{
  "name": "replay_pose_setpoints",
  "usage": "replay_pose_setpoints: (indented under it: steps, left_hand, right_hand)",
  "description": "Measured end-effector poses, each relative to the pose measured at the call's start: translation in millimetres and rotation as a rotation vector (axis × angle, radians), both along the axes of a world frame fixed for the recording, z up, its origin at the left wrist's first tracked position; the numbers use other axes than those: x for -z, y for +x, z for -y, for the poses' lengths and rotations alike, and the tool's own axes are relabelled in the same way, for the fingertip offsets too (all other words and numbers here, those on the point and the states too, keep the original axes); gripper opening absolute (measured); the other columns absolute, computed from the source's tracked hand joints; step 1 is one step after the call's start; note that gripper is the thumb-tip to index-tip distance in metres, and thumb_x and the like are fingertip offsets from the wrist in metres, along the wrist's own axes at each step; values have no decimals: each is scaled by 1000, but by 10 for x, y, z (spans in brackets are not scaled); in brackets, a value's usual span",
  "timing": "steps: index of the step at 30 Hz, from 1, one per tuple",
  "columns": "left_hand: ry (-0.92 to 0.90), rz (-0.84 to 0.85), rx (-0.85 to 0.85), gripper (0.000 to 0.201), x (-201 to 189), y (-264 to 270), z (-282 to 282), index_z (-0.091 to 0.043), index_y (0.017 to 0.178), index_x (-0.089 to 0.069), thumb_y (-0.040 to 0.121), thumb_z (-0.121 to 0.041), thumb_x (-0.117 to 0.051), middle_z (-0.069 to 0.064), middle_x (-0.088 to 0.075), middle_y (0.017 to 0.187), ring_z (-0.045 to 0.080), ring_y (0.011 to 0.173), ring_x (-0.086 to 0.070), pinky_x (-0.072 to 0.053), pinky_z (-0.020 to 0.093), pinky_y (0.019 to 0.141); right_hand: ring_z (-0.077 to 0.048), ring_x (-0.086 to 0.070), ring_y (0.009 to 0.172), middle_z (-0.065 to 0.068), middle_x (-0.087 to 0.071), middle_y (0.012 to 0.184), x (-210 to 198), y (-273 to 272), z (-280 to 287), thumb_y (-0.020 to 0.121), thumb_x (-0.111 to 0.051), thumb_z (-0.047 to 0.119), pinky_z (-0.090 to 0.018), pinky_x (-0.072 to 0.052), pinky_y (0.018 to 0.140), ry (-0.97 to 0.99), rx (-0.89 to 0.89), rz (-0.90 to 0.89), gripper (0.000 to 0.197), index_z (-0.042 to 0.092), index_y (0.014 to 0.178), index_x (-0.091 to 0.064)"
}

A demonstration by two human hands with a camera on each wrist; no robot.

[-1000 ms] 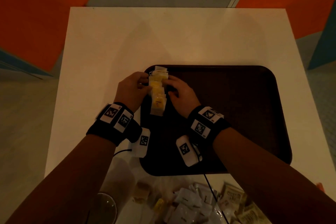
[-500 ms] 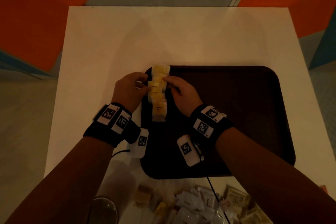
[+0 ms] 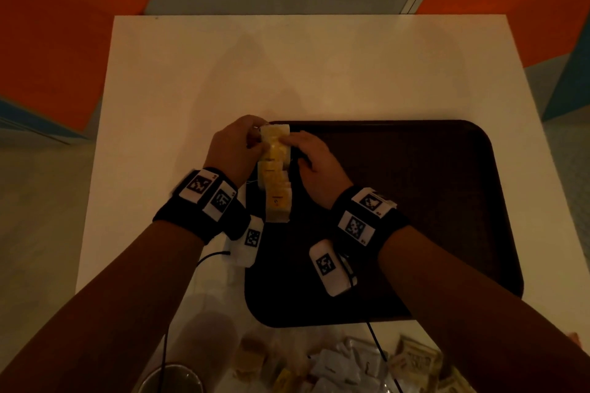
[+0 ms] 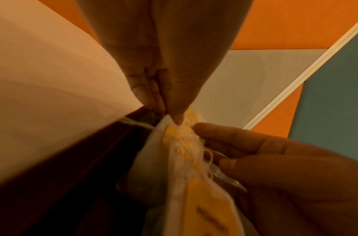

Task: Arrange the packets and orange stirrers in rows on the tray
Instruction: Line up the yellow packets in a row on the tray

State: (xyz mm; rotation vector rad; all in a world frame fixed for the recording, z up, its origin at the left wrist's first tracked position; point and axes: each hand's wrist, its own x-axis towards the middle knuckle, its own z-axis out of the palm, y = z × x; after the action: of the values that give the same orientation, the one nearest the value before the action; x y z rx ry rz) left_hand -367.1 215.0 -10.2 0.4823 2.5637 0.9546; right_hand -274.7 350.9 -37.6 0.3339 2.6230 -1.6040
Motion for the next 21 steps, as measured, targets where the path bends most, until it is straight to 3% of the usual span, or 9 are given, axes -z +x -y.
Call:
replay_pose_setpoints:
  steps: [3, 5, 7, 10, 14, 16, 18, 20, 21]
  left_hand:
    - [33, -16, -8, 27, -3, 10, 39, -18, 110, -58, 83, -17, -64, 0, -61, 89, 10, 79, -51, -36, 11, 63]
    - [62, 5, -13, 26, -9, 9, 73, -19, 108, -59, 83, -18, -64, -4, -59, 85, 9, 76, -53, -34, 6, 61]
    - [83, 32, -20, 25, -6, 3, 93, -19, 108, -59, 83, -17, -65, -3, -61, 85, 9, 74, -55, -37, 5, 60]
    - [143, 74, -115, 25, 3, 4, 93, -15, 107, -60, 83, -13, -64, -1, -62, 88, 12, 76, -59, -49, 14, 64]
    - [138, 48, -166, 26, -29, -8, 121, -12, 107, -61, 82, -11, -65, -2, -61, 93, 10, 77, -57, -40, 3, 58]
    - [81, 46, -96, 31, -61, 4, 142, -13, 110, -59, 80, -13, -67, -3, -60, 92, 10, 78, -57, -38, 6, 61]
    - [47, 64, -21, 38, -76, 39, 144, -14, 113, -57, 77, -13, -70, -3, -60, 92, 11, 77, -56, -40, 12, 64]
    - [36, 55, -13, 43, -60, 60, 131, -17, 116, -55, 76, -14, -72, -3, -59, 89, 11, 75, -55, -39, 10, 61]
    - [35, 42, -28, 43, -43, 63, 127, -17, 115, -55, 76, -14, -72, -3, -60, 87, 10, 75, -55, -36, 7, 59]
  right_hand:
    - [-8, -29, 128, -5, -46, 130, -76, 1, -7, 86, -32, -15, -11, -21, 106, -98, 20, -14, 44, 4, 120, -53]
    - [-17, -44, 122, -10, -51, 125, -68, -7, -15, 88, -33, -11, -7, -33, 99, -127, 47, -17, 39, 4, 117, -54]
    - [-22, -47, 120, -13, -51, 127, -46, -16, -21, 90, -33, -9, -2, -33, 94, -137, 50, 26, 39, 3, 120, -53]
    - [-20, -45, 124, -11, -49, 133, -80, -26, -6, 89, -34, -9, -10, -30, 98, -98, -3, 101, 45, 4, 131, -45]
    - [-19, -51, 113, -8, -51, 128, -100, 16, 14, 88, -36, -7, -20, -39, 95, -49, 124, 76, 42, 6, 125, -49]
    - [-20, -54, 107, -12, -56, 120, -97, 34, 3, 86, -36, -9, -17, -39, 88, -41, 182, 56, 36, 5, 111, -57]
    - [-14, -51, 108, -14, -58, 119, -104, 25, 9, 82, -35, -15, -10, -39, 91, -35, 131, 18, 36, 0, 102, -60]
    - [-12, -46, 113, -16, -55, 125, -104, -6, 35, 77, -33, -20, -1, -32, 95, -34, 45, -7, 42, -4, 104, -61]
    - [-14, -46, 117, -17, -54, 126, -87, -16, 47, 75, -33, -21, -3, -32, 99, -29, 13, -9, 45, -4, 107, -60]
